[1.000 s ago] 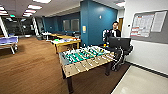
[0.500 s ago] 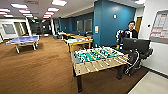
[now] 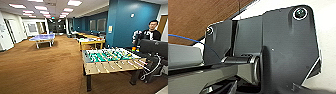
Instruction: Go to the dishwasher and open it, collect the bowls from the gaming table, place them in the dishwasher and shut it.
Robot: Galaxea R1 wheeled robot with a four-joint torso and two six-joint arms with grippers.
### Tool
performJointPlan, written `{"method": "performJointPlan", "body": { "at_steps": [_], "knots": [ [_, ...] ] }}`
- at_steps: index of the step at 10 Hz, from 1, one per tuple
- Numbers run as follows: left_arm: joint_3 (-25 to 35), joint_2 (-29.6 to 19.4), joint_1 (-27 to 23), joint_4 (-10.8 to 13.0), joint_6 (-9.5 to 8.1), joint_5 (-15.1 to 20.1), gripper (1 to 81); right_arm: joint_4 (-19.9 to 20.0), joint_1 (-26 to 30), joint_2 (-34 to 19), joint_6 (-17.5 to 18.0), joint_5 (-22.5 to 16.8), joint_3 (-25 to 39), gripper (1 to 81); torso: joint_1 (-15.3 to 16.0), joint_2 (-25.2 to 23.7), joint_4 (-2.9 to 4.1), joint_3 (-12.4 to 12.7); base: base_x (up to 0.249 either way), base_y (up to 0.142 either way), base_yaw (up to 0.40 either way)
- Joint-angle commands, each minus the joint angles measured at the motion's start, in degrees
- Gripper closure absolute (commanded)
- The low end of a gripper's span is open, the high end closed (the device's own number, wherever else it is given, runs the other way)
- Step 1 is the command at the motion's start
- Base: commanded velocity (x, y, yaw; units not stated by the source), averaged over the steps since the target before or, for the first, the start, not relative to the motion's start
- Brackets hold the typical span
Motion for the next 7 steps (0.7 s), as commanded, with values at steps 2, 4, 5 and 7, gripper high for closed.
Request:
{"method": "performJointPlan", "body": {
  "at_steps": [2, 4, 5, 7],
  "knots": [
    [0.14, -0.39, -1.96, 0.14, 0.07, 2.70, 1.0, -0.78, 2.26, -0.41, -0.37, -3.31, 0.43, 1.0, 0.03, 0.00, 0.00, 0.00, 0.000, 0.000, 0.375],
    [0.14, -0.39, -1.87, 0.05, 0.07, 2.70, 1.0, -0.78, 2.26, -0.33, -0.29, -3.31, 0.43, 1.0, 0.03, 0.00, 0.00, 0.00, 0.000, 0.000, 0.374],
    [0.14, -0.39, -1.87, 0.05, 0.07, 2.61, 1.0, -0.78, 2.26, -0.33, -0.29, -3.31, 0.43, 1.0, 0.03, 0.00, 0.00, 0.00, 0.000, 0.000, 0.266],
    [0.14, -0.48, -1.87, -0.13, 0.07, 2.52, 1.0, -0.78, 2.26, -0.33, -0.29, -3.31, 0.25, 1.0, 0.03, 0.00, 0.00, 0.00, 0.000, 0.000, 0.030]
  ]
}}
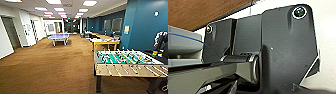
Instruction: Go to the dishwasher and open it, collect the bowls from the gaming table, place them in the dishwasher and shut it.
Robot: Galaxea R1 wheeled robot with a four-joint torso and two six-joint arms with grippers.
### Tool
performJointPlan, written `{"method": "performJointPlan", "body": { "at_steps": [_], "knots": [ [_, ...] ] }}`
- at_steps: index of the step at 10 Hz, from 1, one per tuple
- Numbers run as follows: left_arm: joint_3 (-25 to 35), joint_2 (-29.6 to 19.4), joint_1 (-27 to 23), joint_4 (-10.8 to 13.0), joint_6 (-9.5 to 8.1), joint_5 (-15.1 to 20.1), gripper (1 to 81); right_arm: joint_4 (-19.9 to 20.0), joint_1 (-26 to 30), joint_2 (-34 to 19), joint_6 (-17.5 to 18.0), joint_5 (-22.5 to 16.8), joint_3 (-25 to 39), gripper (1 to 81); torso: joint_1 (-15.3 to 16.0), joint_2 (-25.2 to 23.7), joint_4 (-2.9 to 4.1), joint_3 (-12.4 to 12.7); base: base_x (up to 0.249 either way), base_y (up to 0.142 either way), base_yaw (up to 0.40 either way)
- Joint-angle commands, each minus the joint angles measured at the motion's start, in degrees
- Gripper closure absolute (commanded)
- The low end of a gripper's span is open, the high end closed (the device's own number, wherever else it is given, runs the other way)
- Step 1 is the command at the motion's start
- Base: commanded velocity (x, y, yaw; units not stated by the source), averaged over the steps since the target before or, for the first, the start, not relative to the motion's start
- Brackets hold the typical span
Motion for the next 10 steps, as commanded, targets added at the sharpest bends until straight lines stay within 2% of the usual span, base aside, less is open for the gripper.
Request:
{"method": "performJointPlan", "body": {
  "at_steps": [1, 2, 3, 10],
  "knots": [
    [-0.16, -0.68, -2.73, -0.13, -0.11, 2.52, 1.0, -0.55, 2.40, -0.30, -0.11, -3.20, 0.23, 1.0, 0.03, 0.00, 0.00, 0.00, 0.000, 0.000, -0.319],
    [-0.34, -0.60, -2.73, -0.13, -0.37, 2.61, 1.0, -0.55, 2.40, -0.30, -0.11, -3.20, 0.14, 1.0, 0.03, 0.00, 0.00, 0.00, 0.000, 0.000, -0.335],
    [-0.34, -0.60, -2.73, -0.13, -0.46, 2.61, 1.0, -0.55, 2.40, -0.30, -0.11, -3.20, 0.05, 1.0, 0.03, 0.00, 0.00, 0.00, 0.000, -0.224, 0.000],
    [-0.34, -0.24, -2.90, -0.22, -0.55, 2.61, 1.0, -0.46, 2.40, -0.21, -0.11, -3.20, -0.21, 1.0, 0.03, 0.00, 0.00, 0.00, 0.000, 0.000, 0.000]
  ]
}}
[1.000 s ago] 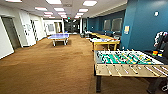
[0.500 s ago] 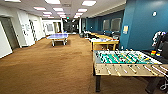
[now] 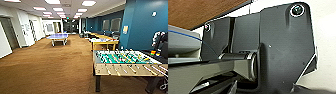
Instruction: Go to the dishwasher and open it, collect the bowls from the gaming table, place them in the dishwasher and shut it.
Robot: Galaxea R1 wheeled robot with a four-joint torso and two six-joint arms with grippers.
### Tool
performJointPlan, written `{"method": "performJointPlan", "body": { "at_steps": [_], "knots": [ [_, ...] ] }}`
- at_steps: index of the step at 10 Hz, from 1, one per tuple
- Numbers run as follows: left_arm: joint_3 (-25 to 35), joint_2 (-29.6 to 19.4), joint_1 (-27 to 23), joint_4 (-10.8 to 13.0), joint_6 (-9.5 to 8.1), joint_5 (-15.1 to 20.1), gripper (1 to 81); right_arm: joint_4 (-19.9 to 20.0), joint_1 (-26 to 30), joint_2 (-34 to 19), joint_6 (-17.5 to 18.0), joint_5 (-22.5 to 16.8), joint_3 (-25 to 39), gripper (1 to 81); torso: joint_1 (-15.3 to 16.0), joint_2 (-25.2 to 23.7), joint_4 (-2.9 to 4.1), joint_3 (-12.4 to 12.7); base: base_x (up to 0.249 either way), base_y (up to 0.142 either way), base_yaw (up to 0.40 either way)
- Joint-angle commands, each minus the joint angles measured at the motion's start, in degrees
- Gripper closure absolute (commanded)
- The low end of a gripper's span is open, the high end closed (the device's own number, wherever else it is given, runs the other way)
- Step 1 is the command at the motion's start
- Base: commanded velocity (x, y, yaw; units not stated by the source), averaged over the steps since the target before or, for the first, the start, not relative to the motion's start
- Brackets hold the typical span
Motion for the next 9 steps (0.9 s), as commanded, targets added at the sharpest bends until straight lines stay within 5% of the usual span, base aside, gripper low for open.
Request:
{"method": "performJointPlan", "body": {
  "at_steps": [1, 9],
  "knots": [
    [-0.16, -0.27, -2.63, -0.19, -0.32, 2.55, 1.0, -0.53, 2.70, -0.08, -0.11, -3.26, 0.29, 1.0, 0.05, 0.00, 0.00, 0.00, 0.000, 0.000, 0.000],
    [-0.16, -0.36, -2.63, -0.19, -0.32, 2.46, 1.0, -0.62, 2.70, 0.36, -0.11, -3.26, 0.29, 1.0, 0.08, -0.04, 0.00, 0.02, 0.077, 0.000, 0.000]
  ]
}}
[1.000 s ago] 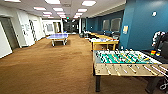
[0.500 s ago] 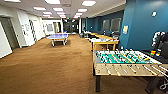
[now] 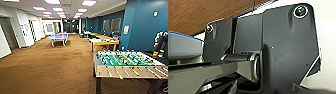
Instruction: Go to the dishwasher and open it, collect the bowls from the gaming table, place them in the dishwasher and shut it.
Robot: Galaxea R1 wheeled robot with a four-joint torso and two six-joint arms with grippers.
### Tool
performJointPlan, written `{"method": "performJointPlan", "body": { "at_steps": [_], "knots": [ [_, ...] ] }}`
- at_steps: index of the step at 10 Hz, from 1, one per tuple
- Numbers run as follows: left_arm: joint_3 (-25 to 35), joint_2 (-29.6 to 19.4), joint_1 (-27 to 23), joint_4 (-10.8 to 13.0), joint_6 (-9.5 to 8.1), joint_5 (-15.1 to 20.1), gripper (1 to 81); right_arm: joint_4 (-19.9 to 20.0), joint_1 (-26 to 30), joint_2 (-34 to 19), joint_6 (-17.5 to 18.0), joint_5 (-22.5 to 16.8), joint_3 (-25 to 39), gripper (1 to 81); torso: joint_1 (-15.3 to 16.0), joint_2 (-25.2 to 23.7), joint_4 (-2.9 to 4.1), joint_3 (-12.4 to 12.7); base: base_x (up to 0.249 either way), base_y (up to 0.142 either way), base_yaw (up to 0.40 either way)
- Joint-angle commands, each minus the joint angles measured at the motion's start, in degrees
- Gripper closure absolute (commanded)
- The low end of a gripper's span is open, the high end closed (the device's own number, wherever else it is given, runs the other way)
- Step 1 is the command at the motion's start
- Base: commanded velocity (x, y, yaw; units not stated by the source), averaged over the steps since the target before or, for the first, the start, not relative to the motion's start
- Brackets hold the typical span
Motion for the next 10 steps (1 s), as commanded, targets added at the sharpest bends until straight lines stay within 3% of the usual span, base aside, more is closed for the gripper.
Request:
{"method": "performJointPlan", "body": {
  "at_steps": [1, 10],
  "knots": [
    [-0.16, -0.36, -2.05, -0.17, -0.29, 2.68, 1.0, -0.40, 2.40, -0.30, -0.11, -3.26, 0.36, 1.0, 0.00, 0.00, 0.00, 0.00, 0.117, 0.000, 0.000],
    [-0.16, -0.44, -2.05, -0.26, -0.29, 2.68, 1.0, -0.48, 2.48, 0.06, -0.11, -3.26, 0.27, 1.0, 0.05, 0.02, 0.00, 0.00, 0.126, 0.000, 0.000]
  ]
}}
